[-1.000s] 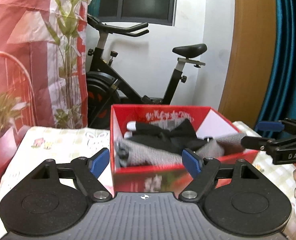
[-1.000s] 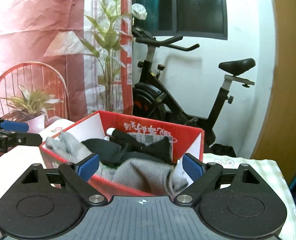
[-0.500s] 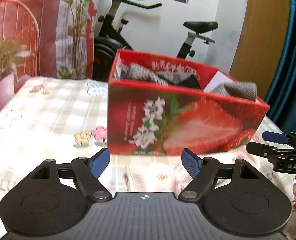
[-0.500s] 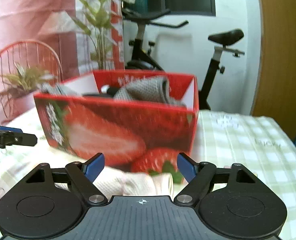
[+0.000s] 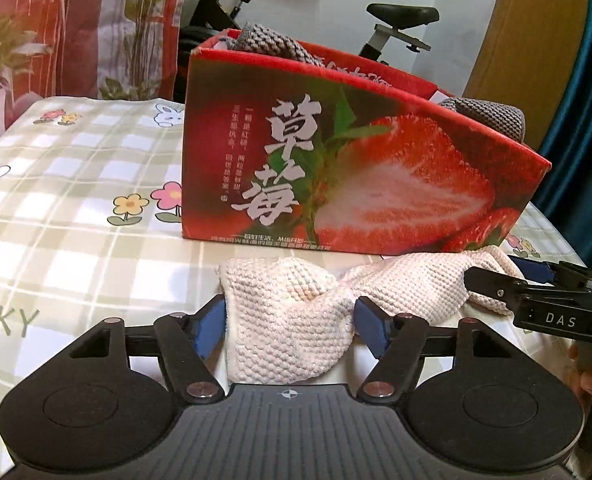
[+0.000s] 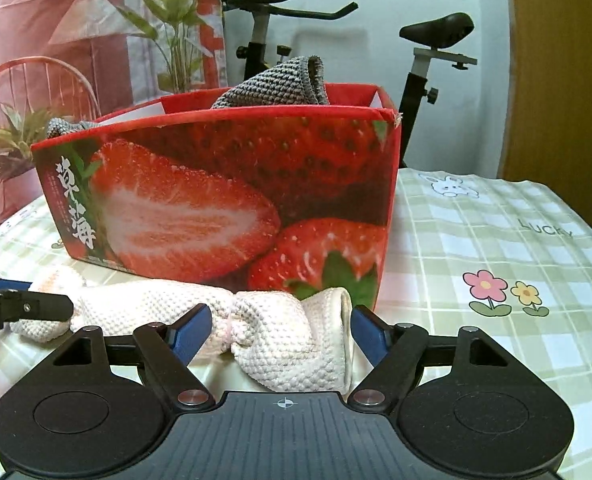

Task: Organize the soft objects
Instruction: 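Move both tools to the pink knit glove and close on it, then lift the pink knit glove with both tools over the box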

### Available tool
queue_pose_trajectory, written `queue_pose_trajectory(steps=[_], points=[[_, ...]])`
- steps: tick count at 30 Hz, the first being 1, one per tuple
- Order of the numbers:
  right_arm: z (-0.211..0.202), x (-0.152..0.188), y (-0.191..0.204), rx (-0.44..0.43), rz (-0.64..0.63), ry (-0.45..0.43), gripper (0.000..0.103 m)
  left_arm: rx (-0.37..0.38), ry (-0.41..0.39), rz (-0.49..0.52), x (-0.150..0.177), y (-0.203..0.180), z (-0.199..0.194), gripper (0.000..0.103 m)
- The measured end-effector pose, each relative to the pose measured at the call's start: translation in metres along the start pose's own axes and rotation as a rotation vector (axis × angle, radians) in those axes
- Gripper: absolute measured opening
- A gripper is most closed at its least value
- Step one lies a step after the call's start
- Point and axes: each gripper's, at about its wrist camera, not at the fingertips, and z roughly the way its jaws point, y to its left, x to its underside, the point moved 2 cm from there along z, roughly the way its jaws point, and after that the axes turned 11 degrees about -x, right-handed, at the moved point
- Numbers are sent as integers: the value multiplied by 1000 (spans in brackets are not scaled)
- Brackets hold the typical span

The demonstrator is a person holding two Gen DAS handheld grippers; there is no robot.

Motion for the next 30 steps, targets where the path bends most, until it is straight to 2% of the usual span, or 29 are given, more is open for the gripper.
queue_pose_trajectory(steps=[2,3,5,9,18,25,30], points=[[2,0,-1,-4,1,9,72,4,-15,5,1,-1,0,67],[2,0,-1,-6,4,9,72,12,-22,12,3,-1,0,61],[3,1,-2,-10,1,8,72,24,-33,19,6,-2,-1,60],[2,2,2,-18,-26,5,65,25,-49,19,8,-1,-2,56],[2,1,3,-54,-40,11,56,21,-65,36,11,-5,-2,56],[-1,3,4,-89,-52,8,40,28,-66,30,12,-3,-2,56],[-2,2,3,-114,-53,6,33,28,-61,10,12,-1,-1,54]])
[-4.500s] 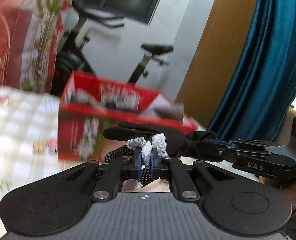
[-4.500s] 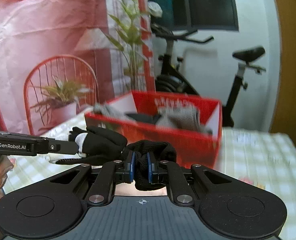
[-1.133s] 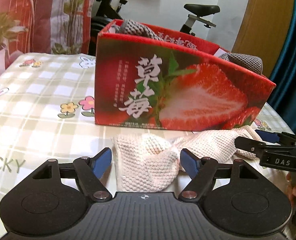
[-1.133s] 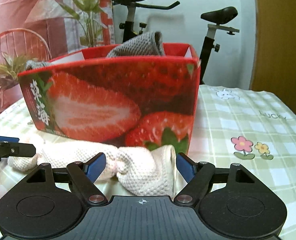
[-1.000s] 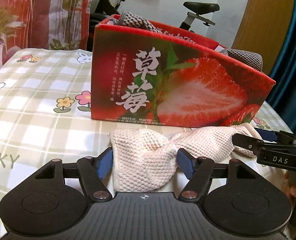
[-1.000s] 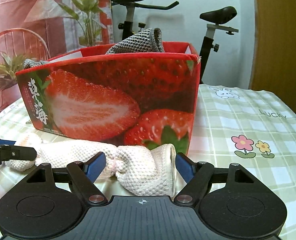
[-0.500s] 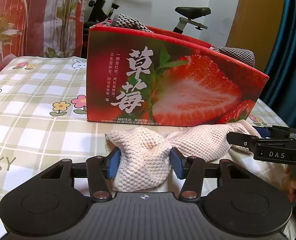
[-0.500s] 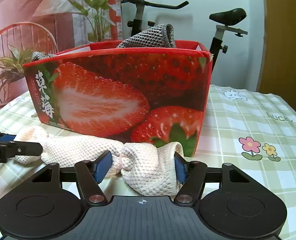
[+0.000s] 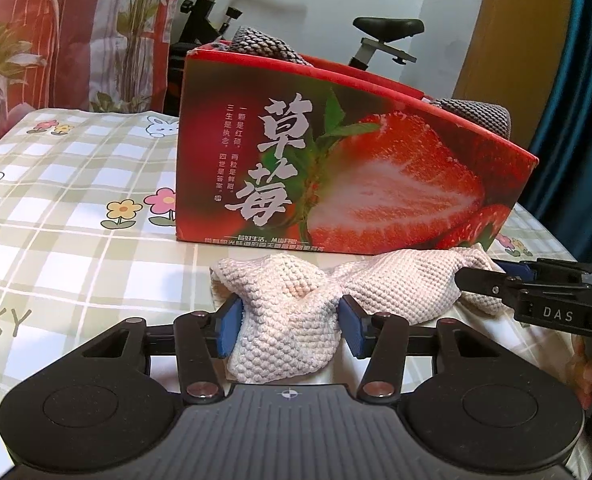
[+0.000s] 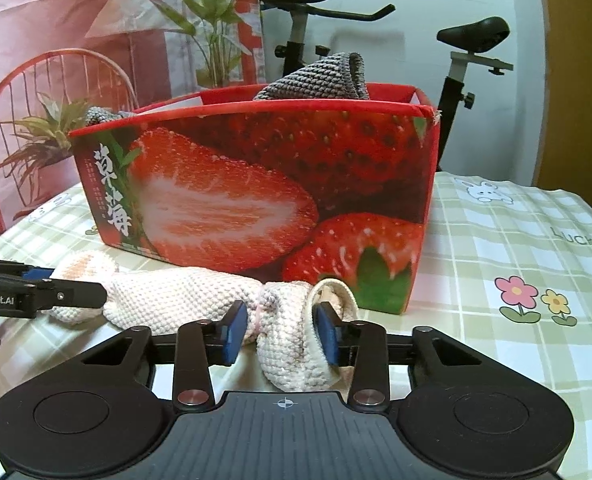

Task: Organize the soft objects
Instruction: 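Lift the pink knit glove with both tools over the box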

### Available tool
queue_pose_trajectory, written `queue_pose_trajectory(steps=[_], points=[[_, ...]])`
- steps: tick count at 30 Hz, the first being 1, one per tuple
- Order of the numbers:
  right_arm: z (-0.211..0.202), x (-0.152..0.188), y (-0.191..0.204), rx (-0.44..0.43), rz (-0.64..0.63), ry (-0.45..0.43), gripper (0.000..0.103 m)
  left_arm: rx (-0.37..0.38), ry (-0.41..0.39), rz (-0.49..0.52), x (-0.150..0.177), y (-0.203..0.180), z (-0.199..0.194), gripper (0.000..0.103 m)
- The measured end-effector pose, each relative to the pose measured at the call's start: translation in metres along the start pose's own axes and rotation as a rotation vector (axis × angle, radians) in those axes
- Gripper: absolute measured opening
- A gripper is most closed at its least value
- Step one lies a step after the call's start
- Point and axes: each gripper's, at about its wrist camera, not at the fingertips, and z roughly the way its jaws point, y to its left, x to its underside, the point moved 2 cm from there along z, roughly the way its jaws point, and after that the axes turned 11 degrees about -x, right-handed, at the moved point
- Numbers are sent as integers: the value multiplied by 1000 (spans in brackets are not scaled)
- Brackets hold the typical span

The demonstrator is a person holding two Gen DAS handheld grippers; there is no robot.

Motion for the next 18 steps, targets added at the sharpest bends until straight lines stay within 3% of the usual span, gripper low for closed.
queue_pose_trajectory(steps=[5,9,11,18], points=[[0,0,5,2,-27,-2,28,-12,9,32,-2,-6,0,48],[-1,0,8,-2,-42,0,24,3,38,3,-7,-3,-2,34],[-3,-1,9,-3,-41,-2,15,-2,42,13,-10,-3,-7,31],[-25,-12,16,-35,-27,-46,15,33,-45,19,-25,1,-41,28]])
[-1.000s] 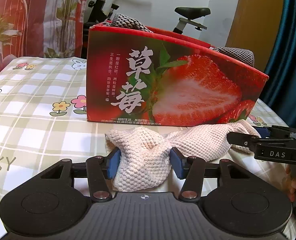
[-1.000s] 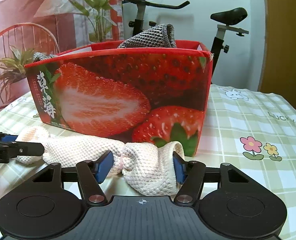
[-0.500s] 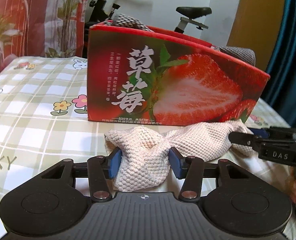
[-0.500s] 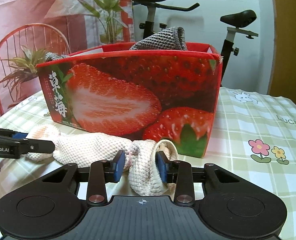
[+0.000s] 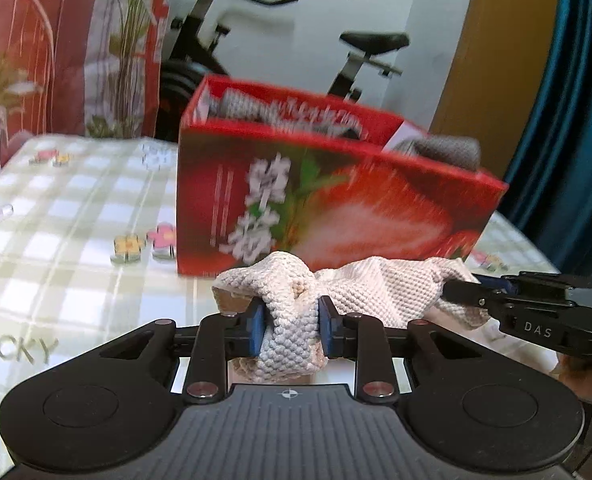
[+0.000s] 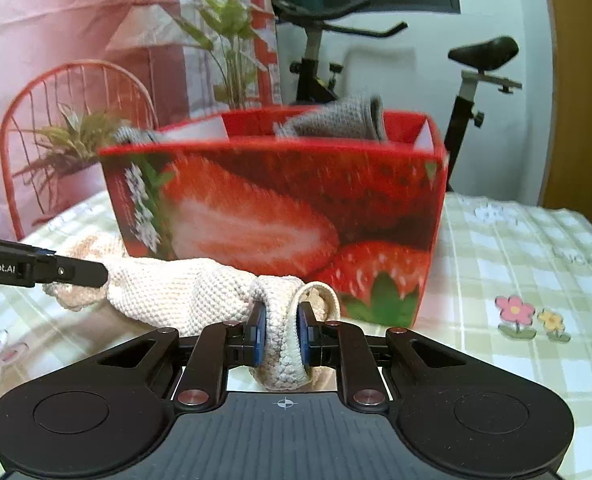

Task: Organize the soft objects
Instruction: 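Lift the pink knit glove with both tools over the box, then lower the pink glove into the box and open both tools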

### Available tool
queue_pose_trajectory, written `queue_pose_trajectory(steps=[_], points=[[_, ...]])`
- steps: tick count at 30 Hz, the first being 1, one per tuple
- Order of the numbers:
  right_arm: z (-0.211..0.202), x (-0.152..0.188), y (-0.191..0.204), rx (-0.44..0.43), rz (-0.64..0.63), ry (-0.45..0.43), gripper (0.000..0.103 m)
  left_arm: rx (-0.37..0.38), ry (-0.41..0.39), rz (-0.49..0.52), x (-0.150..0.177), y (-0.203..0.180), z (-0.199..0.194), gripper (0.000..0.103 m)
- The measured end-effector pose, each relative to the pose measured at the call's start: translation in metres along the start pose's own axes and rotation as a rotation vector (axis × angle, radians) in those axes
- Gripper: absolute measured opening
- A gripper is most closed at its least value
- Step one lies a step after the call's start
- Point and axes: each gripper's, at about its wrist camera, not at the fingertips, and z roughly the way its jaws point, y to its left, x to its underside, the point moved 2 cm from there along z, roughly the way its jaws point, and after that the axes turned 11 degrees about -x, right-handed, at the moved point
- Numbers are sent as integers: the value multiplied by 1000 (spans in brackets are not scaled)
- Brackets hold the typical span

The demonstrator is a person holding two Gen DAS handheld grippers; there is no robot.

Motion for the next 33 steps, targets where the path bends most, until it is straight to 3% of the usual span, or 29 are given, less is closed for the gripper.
queue_pose_trajectory(steps=[9,16,23,33], points=[[-49,-61,13,-54,-52,-140,15,21,-194,19,-55,-3,-48,28],[-49,-137,-2,-45,-91,-190,15,10,-278,69,-115,-16,-40,28],[0,-181,-35,15,-87,-120,15,-13,-199,143,-161,-24,19,28],[85,-159,-67,66,-38,100,15,-18,16,261,-163,-26,118,29]])
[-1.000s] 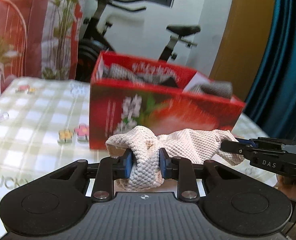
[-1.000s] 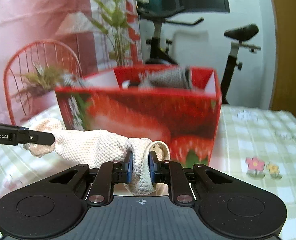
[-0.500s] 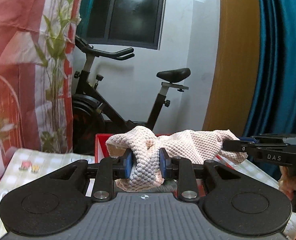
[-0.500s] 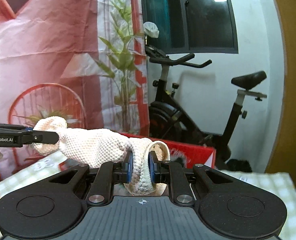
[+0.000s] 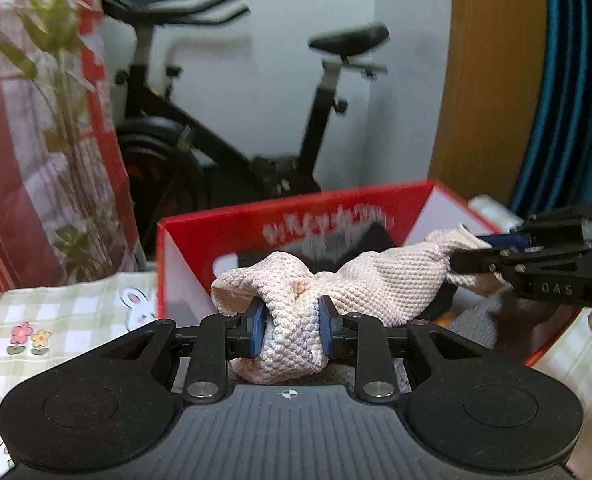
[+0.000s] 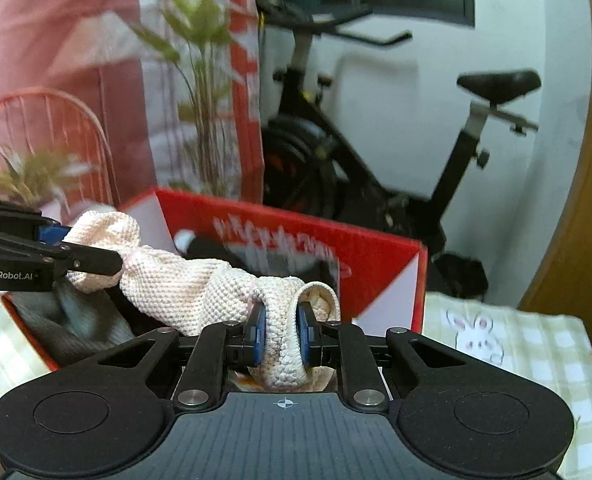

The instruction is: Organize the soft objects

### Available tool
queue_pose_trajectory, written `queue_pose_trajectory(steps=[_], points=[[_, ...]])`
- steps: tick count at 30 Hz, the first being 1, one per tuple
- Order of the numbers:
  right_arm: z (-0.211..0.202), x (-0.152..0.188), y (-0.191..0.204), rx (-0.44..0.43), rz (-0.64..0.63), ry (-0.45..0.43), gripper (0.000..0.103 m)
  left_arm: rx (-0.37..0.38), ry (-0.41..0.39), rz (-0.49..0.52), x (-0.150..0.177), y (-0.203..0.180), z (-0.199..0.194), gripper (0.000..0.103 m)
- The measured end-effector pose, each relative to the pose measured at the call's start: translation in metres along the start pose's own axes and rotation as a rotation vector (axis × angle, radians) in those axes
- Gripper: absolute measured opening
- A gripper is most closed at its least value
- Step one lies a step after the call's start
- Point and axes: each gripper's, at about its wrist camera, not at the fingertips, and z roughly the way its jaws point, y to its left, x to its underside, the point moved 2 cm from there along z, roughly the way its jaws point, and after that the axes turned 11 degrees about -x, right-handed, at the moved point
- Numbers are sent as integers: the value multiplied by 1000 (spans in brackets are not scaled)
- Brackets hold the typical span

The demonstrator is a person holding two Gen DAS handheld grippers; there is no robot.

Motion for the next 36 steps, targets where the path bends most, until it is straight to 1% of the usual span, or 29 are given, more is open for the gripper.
queue_pose_trajectory(steps=[3,7,10,11,13,14,15,16,17,18,19,20,21,22,24,26,28,29,32,34,36], points=[[13,5,-5,3,21,36,15,-6,37,29,4,-2,14,29],[21,8,-13,-14,67,59,15,1,62,8,4,5,21,29],[23,6,-13,-15,58,74,16,-6,69,5,4,6,23,30],[23,6,-12,-13,55,79,17,-9,69,1,4,6,22,31],[23,6,-12,-7,57,82,21,-14,65,1,3,2,18,35],[23,6,-12,-3,60,85,23,-17,61,-2,2,2,16,41],[21,6,-11,1,64,84,28,-10,58,-7,2,2,14,52],[19,6,-9,8,66,84,32,5,56,-12,1,3,12,59],[16,5,-10,11,65,82,32,16,51,-17,1,3,9,71],[12,4,-8,11,65,80,37,21,40,-23,1,4,5,80],[9,2,-7,10,67,79,45,22,27,-27,1,4,0,83],[6,1,-5,8,68,77,50,16,17,-32,1,4,-5,91],[2,-1,-4,4,68,71,58,8,8,-40,1,4,-8,97],[-2,-3,-3,0,67,64,64,-3,-1,-53,1,5,-12,99],[-9,-4,1,0,65,51,69,-26,-19,-80,2,6,-21,103],[-15,-5,4,-2,79,44,73,-51,-27,-108,2,9,-28,103],[-20,-5,7,-4,93,40,82,-61,-26,-129,4,11,-33,103],[-23,-4,8,-1,92,38,84,-68,-24,-136,5,12,-35,103],[-29,-2,14,15,81,36,91,-91,-20,-141,9,13,-43,103],[-33,0,16,21,89,31,99,-114,-19,-136,11,12,-47,103],[-37,2,17,29,98,28,103,-139,-16,-128,13,12,-50,103]])
